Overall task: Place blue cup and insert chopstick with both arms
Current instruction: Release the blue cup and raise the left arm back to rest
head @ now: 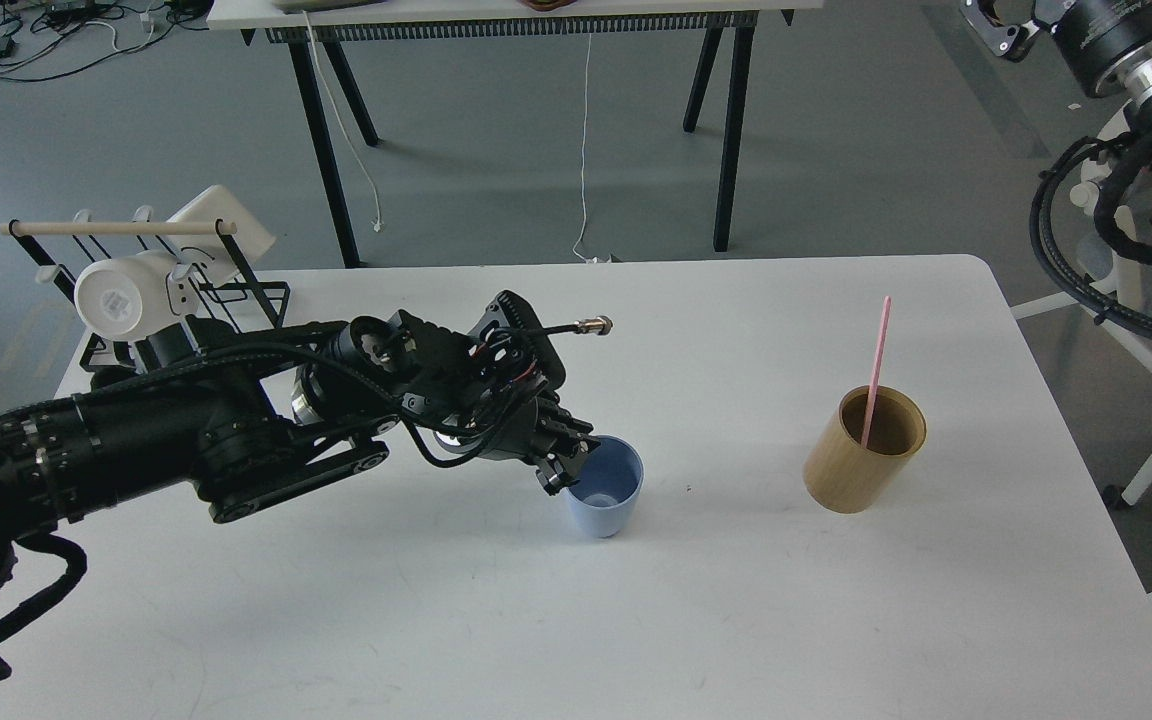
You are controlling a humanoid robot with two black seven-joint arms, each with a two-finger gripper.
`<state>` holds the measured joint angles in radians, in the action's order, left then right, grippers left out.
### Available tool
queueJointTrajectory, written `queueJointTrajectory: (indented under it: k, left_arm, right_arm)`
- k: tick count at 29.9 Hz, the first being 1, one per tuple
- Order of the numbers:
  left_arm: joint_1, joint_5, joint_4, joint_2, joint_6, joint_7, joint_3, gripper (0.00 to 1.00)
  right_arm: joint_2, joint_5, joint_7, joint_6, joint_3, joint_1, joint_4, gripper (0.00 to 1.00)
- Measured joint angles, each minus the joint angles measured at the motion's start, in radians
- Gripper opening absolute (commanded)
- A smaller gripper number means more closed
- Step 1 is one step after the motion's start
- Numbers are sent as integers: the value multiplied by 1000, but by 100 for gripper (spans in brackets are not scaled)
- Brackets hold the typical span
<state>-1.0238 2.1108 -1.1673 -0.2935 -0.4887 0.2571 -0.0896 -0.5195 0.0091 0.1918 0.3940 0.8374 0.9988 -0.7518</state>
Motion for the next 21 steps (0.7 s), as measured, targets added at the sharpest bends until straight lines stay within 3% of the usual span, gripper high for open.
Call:
queueJointTrajectory:
  k: [2, 9, 13, 21]
  left_arm:
    - [3, -1, 0, -3, 0, -1, -12, 47]
    - [5, -103, 0, -40, 0, 3, -177, 65]
    - [3, -309, 0, -69, 0, 4, -308, 88]
    - [2, -810, 115, -79, 0, 2, -614, 98]
  right_arm:
    - [-8, 0, 0, 0, 0, -1, 0, 100]
    - [-78, -18, -3, -1, -24, -1, -14, 100]
    - [-151, -102, -2, -4, -67, -1, -85, 100]
    - [-229, -359, 1, -119, -139, -8, -221, 99]
